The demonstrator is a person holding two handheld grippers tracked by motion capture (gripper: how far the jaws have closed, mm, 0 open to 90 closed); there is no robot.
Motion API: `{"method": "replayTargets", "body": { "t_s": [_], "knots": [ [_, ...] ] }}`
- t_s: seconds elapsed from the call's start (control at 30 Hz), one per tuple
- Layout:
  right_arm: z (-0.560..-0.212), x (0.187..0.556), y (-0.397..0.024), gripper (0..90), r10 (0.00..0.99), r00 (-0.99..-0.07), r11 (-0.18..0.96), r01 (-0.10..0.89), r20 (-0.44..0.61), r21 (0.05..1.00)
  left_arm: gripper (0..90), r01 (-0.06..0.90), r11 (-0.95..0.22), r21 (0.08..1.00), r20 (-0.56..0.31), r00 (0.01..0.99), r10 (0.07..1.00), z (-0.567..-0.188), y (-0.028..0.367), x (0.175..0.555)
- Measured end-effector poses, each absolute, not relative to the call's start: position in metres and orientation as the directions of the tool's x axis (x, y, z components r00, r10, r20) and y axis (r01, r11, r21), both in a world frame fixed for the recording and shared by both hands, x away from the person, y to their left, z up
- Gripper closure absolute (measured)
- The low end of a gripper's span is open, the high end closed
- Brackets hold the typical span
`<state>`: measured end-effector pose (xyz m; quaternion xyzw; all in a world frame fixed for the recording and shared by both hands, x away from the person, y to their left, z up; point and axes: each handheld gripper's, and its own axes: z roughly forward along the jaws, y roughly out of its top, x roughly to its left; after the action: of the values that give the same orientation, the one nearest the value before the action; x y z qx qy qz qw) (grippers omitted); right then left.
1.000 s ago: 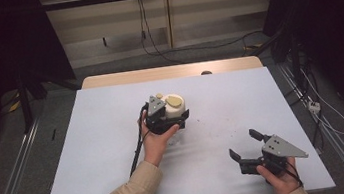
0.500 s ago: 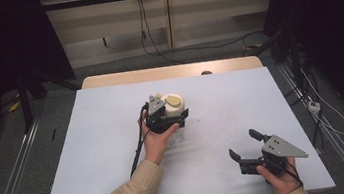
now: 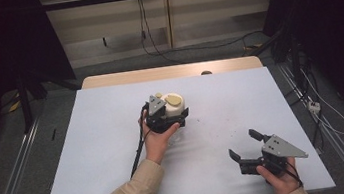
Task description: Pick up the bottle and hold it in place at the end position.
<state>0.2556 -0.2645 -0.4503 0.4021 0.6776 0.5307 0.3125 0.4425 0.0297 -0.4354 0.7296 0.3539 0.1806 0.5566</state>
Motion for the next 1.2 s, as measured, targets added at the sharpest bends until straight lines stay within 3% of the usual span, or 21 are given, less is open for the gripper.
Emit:
{"method": "replayTargets", "body": {
  "t_s": [1.2],
  "knots": [
    [-0.4504,0.2561,-0.2616,5.3,0.870,-0.493,0.118,0.210,0.001,0.970,6.4,0.319,-0.146,0.937,-0.118,0.679,0.725,-0.4302,0.0251,0.4502]
  ]
}}
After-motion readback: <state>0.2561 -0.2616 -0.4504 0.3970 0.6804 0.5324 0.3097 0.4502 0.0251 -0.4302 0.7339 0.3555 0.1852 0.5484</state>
